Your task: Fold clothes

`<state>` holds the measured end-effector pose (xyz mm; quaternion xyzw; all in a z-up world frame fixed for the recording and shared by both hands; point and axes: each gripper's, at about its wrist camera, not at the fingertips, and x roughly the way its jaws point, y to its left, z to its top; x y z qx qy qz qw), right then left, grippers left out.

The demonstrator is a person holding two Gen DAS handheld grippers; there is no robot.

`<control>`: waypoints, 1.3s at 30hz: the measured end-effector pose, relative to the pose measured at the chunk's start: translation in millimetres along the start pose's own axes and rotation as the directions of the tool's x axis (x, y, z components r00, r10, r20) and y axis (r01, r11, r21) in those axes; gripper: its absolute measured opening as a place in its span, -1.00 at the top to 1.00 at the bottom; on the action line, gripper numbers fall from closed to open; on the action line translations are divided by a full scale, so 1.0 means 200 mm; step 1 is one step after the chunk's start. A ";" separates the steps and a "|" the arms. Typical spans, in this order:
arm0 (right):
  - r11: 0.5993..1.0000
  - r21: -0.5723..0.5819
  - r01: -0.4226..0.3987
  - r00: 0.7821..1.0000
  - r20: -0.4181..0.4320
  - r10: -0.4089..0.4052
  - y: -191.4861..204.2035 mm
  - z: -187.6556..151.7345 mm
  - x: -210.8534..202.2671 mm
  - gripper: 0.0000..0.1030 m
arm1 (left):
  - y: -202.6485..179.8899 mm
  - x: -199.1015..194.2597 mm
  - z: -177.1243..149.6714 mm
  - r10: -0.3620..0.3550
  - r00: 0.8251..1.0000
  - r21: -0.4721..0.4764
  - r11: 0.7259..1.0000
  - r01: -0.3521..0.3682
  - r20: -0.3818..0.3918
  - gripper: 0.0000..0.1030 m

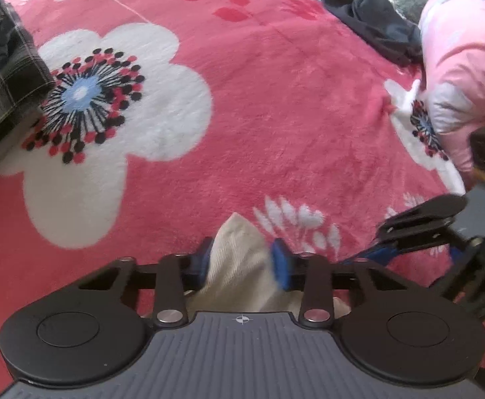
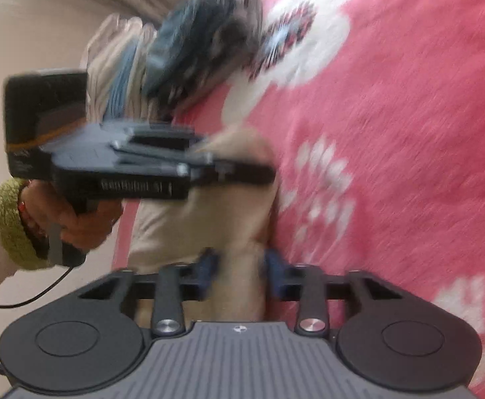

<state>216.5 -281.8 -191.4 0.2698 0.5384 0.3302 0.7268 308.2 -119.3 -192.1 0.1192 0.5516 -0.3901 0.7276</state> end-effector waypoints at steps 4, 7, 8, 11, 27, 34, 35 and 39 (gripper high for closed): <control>0.999 -0.017 0.037 0.999 0.013 -0.037 0.09 -0.11 -0.06 0.74 | -0.01 -0.07 -0.03 0.014 0.999 0.012 1.000 -0.015 0.047 0.61; 0.998 -0.014 0.054 0.998 0.023 -0.054 0.13 -0.19 -0.11 0.75 | 0.01 -0.12 -0.05 0.023 0.997 -0.019 1.000 -0.021 0.074 0.65; 0.998 -0.007 0.057 0.998 0.020 -0.057 0.13 -0.21 -0.11 0.75 | 0.01 -0.13 -0.05 0.022 0.997 -0.026 0.999 -0.020 0.078 0.66; 0.997 0.013 0.074 0.997 0.009 -0.074 0.12 -0.27 -0.14 0.79 | 0.01 -0.16 -0.06 0.021 0.996 -0.046 0.999 -0.017 0.088 0.67; 0.957 0.290 0.033 0.996 0.067 -0.055 -0.02 -0.27 -0.18 0.09 | 0.06 -0.23 -0.03 0.070 0.986 -0.194 0.980 -0.039 0.151 0.29; 0.917 0.378 -0.130 0.991 0.088 0.104 -0.13 -0.21 0.01 -0.47 | 0.20 -0.62 -0.36 0.177 0.952 -0.437 0.898 -0.052 0.250 -0.01; 0.919 0.371 -0.134 0.991 0.068 0.117 -0.13 -0.20 0.05 -0.49 | 0.22 -0.66 -0.45 0.199 0.950 -0.479 0.875 -0.062 0.240 -0.01; 0.918 0.362 -0.163 0.986 0.029 0.163 -0.07 -0.20 0.13 -0.73 | 0.23 -0.75 -0.89 0.250 0.952 -0.659 0.748 -0.075 0.175 -0.01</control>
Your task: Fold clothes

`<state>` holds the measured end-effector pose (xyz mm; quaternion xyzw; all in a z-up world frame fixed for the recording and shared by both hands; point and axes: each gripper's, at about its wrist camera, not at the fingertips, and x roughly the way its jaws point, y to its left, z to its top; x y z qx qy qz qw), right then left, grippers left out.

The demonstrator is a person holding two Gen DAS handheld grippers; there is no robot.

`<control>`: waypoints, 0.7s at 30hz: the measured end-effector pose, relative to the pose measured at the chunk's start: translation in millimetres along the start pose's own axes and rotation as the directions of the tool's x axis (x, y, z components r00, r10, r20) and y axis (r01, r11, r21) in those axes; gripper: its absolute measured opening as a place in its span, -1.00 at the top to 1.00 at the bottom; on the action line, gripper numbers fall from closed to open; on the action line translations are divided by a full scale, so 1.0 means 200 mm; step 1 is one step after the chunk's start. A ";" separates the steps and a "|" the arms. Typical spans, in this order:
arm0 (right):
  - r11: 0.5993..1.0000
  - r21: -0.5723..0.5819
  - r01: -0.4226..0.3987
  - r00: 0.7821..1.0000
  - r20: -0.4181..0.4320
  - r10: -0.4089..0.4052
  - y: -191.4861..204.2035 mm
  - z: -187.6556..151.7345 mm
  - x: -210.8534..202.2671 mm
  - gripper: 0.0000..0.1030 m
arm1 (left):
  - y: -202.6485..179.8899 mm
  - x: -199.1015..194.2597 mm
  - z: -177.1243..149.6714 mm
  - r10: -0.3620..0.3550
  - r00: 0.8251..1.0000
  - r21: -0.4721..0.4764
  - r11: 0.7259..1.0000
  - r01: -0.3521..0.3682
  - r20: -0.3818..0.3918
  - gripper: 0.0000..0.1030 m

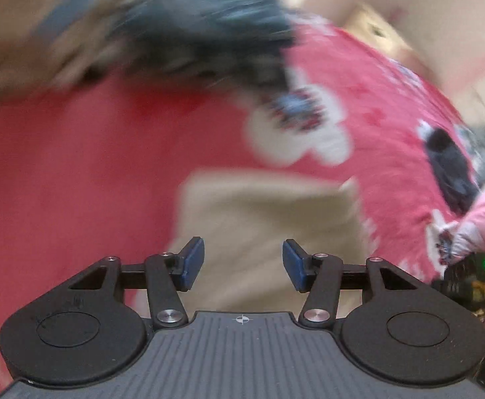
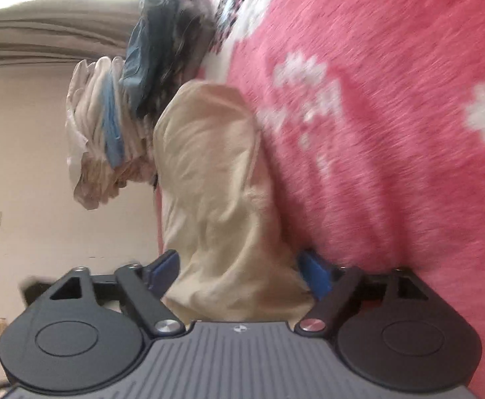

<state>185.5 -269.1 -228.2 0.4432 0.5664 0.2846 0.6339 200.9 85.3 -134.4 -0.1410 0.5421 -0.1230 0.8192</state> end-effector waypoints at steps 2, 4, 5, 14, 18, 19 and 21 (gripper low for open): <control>1.000 -0.001 -0.006 1.000 -0.026 0.006 0.03 -0.01 0.03 -0.77 | 0.13 -0.04 -0.15 0.025 0.999 -0.090 0.996 -0.026 -0.020 -0.01; 0.999 -0.034 0.030 0.999 -0.037 -0.032 0.07 -0.02 0.05 -0.82 | 0.21 -0.05 -0.27 0.045 0.999 -0.136 0.989 -0.049 -0.028 -0.01; 0.997 -0.051 0.051 0.998 -0.042 -0.053 0.09 -0.03 0.06 -0.82 | 0.23 -0.04 -0.30 0.046 0.999 -0.144 0.988 -0.049 -0.024 -0.01; 0.994 -0.091 0.060 0.995 -0.069 -0.066 0.26 -0.06 0.16 0.07 | 0.30 0.10 -0.39 -0.006 1.000 -0.172 0.985 0.009 0.016 0.05; 0.996 -0.086 0.007 1.000 -0.018 -0.009 0.39 -0.12 0.08 0.44 | 0.29 0.12 -0.42 -0.007 0.999 -0.185 0.983 0.014 0.034 0.12; 0.994 -0.110 0.000 1.000 -0.010 -0.001 0.46 -0.13 0.07 0.44 | 0.29 0.12 -0.43 -0.011 0.999 -0.188 0.982 0.018 0.040 0.17; 0.988 -0.157 -0.009 1.000 0.004 0.010 0.58 -0.15 0.04 0.45 | 0.26 0.11 -0.42 -0.033 0.998 -0.200 0.979 0.041 0.045 0.30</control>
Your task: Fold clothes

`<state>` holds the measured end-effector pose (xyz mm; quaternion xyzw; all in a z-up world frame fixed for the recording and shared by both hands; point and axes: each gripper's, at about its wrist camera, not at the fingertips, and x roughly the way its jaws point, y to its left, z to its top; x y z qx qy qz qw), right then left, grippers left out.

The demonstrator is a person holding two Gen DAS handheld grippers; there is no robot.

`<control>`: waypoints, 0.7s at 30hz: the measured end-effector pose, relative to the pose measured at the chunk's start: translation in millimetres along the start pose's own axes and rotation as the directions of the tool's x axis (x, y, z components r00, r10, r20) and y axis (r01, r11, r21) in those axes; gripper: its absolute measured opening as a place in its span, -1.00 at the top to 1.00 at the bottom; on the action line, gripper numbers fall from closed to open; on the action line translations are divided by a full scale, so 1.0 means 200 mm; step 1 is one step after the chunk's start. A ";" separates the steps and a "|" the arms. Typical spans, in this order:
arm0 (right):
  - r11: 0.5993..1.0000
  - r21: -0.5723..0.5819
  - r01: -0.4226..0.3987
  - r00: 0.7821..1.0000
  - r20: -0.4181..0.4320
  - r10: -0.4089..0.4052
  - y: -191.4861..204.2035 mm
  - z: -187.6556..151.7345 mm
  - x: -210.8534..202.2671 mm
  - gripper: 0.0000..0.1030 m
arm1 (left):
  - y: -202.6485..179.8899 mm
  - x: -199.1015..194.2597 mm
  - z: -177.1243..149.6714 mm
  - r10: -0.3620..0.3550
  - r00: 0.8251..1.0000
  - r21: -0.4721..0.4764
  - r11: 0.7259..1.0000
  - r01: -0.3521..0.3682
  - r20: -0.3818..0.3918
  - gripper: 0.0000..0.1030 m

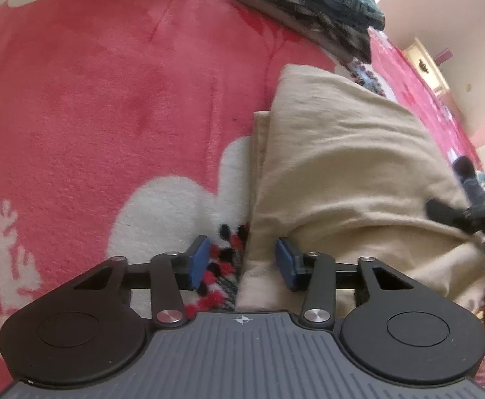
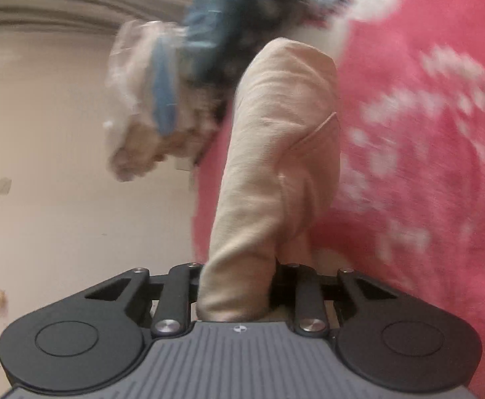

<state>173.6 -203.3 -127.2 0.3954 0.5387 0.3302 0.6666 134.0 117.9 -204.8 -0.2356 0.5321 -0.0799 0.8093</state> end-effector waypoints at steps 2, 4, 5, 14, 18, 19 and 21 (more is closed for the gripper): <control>0.999 -0.044 0.019 1.000 0.006 -0.018 0.12 0.01 -0.03 0.44 | -0.04 0.01 0.00 -0.032 0.999 -0.009 0.999 0.032 -0.004 0.39; 0.993 -0.106 0.059 0.998 0.012 -0.058 0.27 0.01 -0.07 0.44 | -0.10 0.02 0.00 -0.073 0.997 -0.016 0.997 0.073 -0.005 0.48; 0.987 -0.138 0.081 0.997 0.017 -0.079 0.35 0.01 -0.10 0.44 | -0.13 0.03 0.00 -0.101 0.995 -0.029 0.995 0.101 -0.003 0.48; 0.545 -0.538 0.644 0.751 0.305 -0.586 0.77 -0.04 0.08 0.45 | -0.63 0.33 0.16 -0.407 0.913 -0.115 0.907 0.404 -0.001 0.46; 0.454 -0.577 0.679 0.691 0.296 -0.659 0.63 -0.18 0.41 0.44 | -0.44 0.47 0.11 -0.329 0.938 -0.310 0.908 0.282 -0.111 0.32; 0.456 -0.589 0.667 0.699 0.284 -0.656 0.62 -0.23 0.50 0.40 | -0.33 0.42 0.09 -0.295 0.950 -0.331 0.911 0.246 -0.104 0.32; 0.369 -0.652 0.662 0.674 0.302 -0.674 0.60 -0.39 0.71 0.10 | -0.07 0.22 0.06 -0.223 0.974 -0.340 0.920 0.193 -0.050 0.32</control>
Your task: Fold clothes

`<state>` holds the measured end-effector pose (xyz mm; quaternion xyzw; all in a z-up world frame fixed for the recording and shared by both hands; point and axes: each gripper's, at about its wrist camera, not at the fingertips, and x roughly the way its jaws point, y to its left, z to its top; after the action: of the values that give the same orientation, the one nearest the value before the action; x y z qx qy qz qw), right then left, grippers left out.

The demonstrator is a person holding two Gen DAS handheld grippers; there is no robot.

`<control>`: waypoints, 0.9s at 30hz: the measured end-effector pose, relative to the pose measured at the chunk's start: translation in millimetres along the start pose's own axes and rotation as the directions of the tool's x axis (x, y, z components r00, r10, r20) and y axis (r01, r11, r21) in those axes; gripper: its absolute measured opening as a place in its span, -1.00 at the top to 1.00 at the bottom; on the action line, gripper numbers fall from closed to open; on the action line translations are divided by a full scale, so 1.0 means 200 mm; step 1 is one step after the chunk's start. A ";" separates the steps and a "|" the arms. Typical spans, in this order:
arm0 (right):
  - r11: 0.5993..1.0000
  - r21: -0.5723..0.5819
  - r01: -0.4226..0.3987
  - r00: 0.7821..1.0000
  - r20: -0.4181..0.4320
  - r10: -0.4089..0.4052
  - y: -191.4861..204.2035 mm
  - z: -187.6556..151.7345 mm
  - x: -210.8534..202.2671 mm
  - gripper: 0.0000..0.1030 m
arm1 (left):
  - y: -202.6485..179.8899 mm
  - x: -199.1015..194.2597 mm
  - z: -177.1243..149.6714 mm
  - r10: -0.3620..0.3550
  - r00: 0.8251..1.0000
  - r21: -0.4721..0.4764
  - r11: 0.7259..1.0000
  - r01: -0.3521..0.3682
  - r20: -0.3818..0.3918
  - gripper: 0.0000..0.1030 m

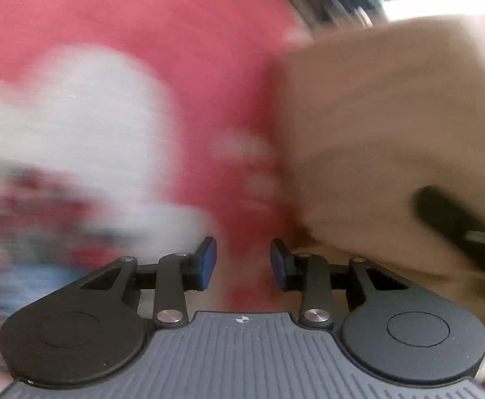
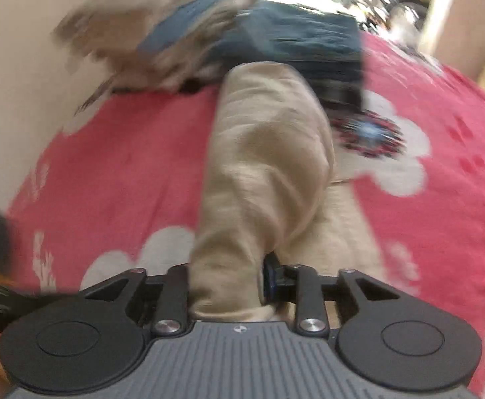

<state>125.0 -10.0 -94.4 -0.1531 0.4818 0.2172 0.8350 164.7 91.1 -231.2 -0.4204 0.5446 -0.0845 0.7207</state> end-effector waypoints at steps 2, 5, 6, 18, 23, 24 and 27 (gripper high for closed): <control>0.994 -0.098 0.049 0.998 -0.027 -0.052 0.23 -0.06 0.10 -0.06 | 0.14 -0.26 0.03 0.051 0.995 -0.002 0.999 -0.051 0.090 0.25; 0.992 -0.128 -0.015 1.000 -0.013 0.013 0.34 -0.15 0.05 -0.10 | 0.29 -0.59 0.11 0.125 0.975 -0.012 0.992 -0.125 0.185 0.11; 0.993 -0.103 -0.062 0.998 0.010 0.063 0.32 -0.16 -0.01 -0.16 | 0.32 -0.66 0.13 0.144 0.969 -0.012 0.989 -0.145 0.199 0.10; 0.787 0.552 -0.275 0.961 0.190 0.202 -0.78 -0.43 -0.31 -0.51 | 0.18 -0.41 0.23 0.048 0.994 0.140 0.988 -0.062 0.097 -0.30; 0.756 0.564 -0.332 0.943 0.171 0.286 -0.91 -0.29 0.02 -0.55 | 0.17 -0.33 0.21 0.092 0.990 0.163 0.981 -0.109 0.105 -0.30; 0.761 0.551 -0.342 0.938 0.154 0.310 -0.91 -0.25 0.09 -0.55 | 0.16 -0.34 0.21 0.098 0.989 0.172 0.978 -0.117 0.113 -0.30; 0.781 0.524 -0.339 0.936 0.104 0.337 -0.89 -0.15 0.28 -0.53 | 0.15 -0.35 0.19 0.133 0.981 0.208 0.965 -0.160 0.138 -0.29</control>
<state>218.0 -164.6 -150.9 0.1744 0.5406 0.2208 0.7928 159.7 169.8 -199.1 -0.3016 0.5163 -0.0641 0.7990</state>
